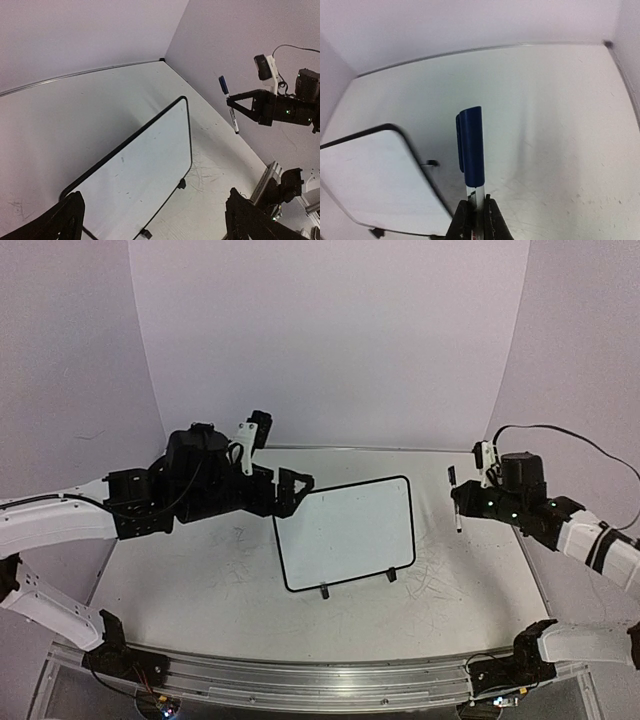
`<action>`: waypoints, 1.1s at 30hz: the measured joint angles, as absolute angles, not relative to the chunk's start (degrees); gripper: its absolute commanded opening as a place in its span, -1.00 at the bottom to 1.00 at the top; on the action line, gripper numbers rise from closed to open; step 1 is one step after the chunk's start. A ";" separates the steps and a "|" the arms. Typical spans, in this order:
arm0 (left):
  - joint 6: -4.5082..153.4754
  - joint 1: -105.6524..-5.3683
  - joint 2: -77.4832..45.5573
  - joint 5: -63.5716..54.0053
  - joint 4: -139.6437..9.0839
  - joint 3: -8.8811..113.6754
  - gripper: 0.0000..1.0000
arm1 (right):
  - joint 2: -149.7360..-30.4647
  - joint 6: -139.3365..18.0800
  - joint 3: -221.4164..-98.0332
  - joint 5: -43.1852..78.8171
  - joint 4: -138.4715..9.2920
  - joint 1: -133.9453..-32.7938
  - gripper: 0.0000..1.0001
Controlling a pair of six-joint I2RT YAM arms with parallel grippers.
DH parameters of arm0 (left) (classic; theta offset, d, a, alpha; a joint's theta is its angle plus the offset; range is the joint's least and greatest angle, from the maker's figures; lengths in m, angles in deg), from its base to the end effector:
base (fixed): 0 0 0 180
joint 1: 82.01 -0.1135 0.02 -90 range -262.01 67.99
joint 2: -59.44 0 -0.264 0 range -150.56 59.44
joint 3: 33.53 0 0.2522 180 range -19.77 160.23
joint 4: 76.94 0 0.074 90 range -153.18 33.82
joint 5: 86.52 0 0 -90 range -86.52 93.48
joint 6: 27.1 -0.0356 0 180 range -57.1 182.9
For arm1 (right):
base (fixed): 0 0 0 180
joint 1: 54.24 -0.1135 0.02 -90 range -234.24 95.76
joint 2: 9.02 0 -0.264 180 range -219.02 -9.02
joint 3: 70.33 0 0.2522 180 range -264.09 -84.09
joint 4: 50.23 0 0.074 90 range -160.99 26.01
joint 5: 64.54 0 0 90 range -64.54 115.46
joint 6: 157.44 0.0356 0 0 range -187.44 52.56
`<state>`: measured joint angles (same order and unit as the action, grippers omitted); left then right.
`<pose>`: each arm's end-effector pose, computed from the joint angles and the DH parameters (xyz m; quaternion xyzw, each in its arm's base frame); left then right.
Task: Write a sentence on the whiteboard
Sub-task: Pick up the whiteboard marker from the center of the board, then open the pen cap from the whiteboard marker.
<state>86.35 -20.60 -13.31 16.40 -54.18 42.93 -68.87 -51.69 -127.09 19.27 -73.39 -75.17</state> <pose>0.1487 -0.2562 0.3465 0.2014 0.7864 -0.3214 0.4875 0.2203 0.0884 0.2798 -0.0668 0.8458 0.2094 0.4861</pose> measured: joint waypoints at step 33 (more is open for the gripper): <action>98.67 -24.06 -34.37 -25.40 -56.27 55.47 -0.34 | -72.77 -62.11 -130.64 -4.20 -69.99 -101.85 -1.00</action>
<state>98.67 -24.06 -34.37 -25.40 -56.27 55.47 -72.77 -62.11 -130.64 -4.20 -69.99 -101.85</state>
